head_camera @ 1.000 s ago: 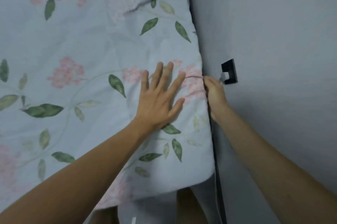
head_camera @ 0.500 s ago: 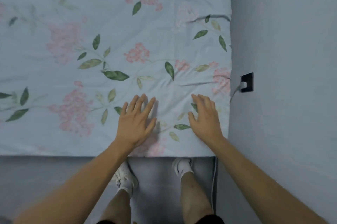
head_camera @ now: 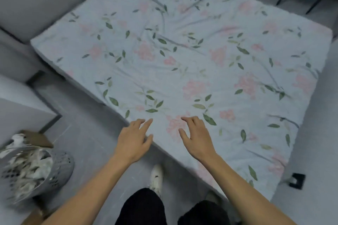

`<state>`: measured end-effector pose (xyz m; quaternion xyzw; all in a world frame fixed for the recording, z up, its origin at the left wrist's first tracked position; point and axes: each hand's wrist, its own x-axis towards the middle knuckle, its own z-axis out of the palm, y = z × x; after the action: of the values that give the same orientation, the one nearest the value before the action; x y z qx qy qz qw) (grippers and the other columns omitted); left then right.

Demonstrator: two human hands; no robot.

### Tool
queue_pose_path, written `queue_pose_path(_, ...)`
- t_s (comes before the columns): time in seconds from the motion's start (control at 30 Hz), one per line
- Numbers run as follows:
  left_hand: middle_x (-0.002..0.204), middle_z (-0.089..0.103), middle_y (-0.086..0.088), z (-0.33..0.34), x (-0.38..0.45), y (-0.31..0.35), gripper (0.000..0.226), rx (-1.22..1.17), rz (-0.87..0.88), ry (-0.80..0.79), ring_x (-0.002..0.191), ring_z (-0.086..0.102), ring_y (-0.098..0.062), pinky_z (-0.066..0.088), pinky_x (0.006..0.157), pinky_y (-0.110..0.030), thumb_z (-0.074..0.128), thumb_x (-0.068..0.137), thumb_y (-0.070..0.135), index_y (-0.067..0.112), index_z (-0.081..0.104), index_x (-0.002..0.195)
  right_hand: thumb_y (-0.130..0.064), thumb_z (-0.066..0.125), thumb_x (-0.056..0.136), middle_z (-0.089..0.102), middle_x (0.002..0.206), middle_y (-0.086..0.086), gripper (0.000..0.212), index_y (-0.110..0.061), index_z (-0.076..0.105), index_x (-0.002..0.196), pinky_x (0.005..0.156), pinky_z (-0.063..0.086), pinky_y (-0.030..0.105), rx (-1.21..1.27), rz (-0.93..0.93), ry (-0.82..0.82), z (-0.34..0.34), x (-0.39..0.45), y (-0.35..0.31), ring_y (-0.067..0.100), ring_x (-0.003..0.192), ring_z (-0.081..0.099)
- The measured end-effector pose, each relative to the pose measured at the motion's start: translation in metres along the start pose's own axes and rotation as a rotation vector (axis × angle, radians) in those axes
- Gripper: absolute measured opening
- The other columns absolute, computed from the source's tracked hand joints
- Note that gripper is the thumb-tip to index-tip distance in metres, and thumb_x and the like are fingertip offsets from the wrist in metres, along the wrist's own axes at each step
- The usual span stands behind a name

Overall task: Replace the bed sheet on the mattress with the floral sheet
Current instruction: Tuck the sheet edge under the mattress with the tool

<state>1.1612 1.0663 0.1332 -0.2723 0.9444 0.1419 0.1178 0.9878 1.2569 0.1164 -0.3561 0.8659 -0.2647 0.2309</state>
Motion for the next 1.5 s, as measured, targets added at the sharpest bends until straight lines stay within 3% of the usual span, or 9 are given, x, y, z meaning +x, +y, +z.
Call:
queue_pose_path(0.27,0.147,0.053,0.001,-0.059,-0.189,-0.042,0.067,-0.145,-0.478,0.267,0.131,0.051,-0.021,0.049,0.101,-0.045,0.029,0.096,0.056,0.029,0.038,0.157,-0.053,0.04,0.105,0.05,0.133,-0.009,0.044,-0.031,0.052,0.141,0.099,0.045,0.039,-0.204,-0.485,-0.218,-0.033,-0.031,-0.147,0.015,0.123,0.046)
queue_pose_path(0.5,0.146,0.052,0.002,-0.056,-0.287,-0.075,0.065,-0.293,-0.807,0.488,0.13,0.052,-0.023,0.051,0.099,-0.047,0.042,0.095,0.051,0.029,0.039,0.156,-0.065,0.026,0.1,0.047,0.13,-0.008,0.059,-0.03,0.049,0.142,0.098,0.045,0.036,-0.301,-0.733,-0.398,0.003,-0.046,-0.247,0.016,0.12,0.046)
queue_pose_path(0.73,0.144,0.053,0.002,-0.059,-0.333,-0.155,0.065,-0.359,-0.932,0.493,0.129,0.053,-0.02,0.05,0.099,-0.041,0.041,0.096,0.049,0.026,0.04,0.156,-0.068,0.029,0.098,0.045,0.129,-0.009,0.062,-0.031,0.045,0.144,0.103,0.045,0.036,-0.261,-0.785,-0.504,0.09,-0.04,-0.352,0.014,0.122,0.046)
queue_pose_path(0.9,0.142,0.054,0.002,-0.07,-0.375,-0.225,0.062,-0.348,-1.051,0.492,0.127,0.053,-0.022,0.048,0.101,-0.039,0.045,0.097,0.049,0.026,0.044,0.154,-0.054,0.047,0.102,0.044,0.129,-0.01,0.05,-0.029,0.047,0.145,0.103,0.045,0.038,-0.222,-0.843,-0.589,0.154,-0.044,-0.435,0.016,0.123,0.045)
queue_pose_path(1.13,0.149,0.049,0.003,-0.07,-0.426,-0.301,0.064,-0.402,-1.304,0.499,0.13,0.052,-0.023,0.049,0.098,-0.041,0.051,0.095,0.045,0.029,0.038,0.155,-0.054,0.045,0.104,0.047,0.133,-0.005,0.05,-0.026,0.047,0.146,0.101,0.046,0.038,-0.303,-1.104,-0.756,0.249,-0.028,-0.546,0.019,0.121,0.046)
queue_pose_path(1.37,0.125,0.065,-0.005,-0.05,-0.477,-0.333,0.055,-0.444,-1.719,0.572,0.108,0.065,-0.03,0.056,0.08,-0.042,0.047,0.095,0.044,0.019,0.056,0.143,-0.061,0.034,0.099,0.05,0.13,0.0,0.059,-0.021,0.052,0.139,0.095,0.047,0.041,-0.422,-1.405,-0.976,0.368,-0.021,-0.643,0.026,0.119,0.048)
queue_pose_path(1.5,0.129,0.066,-0.008,-0.017,-0.494,-0.336,0.056,-0.553,-1.916,0.649,0.113,0.065,-0.032,0.055,0.084,-0.044,0.048,0.094,0.044,0.016,0.058,0.142,-0.053,0.046,0.1,0.051,0.132,-0.002,0.05,-0.024,0.052,0.139,0.096,0.05,0.04,-0.455,-1.585,-1.096,0.425,-0.044,-0.68,0.022,0.119,0.048)
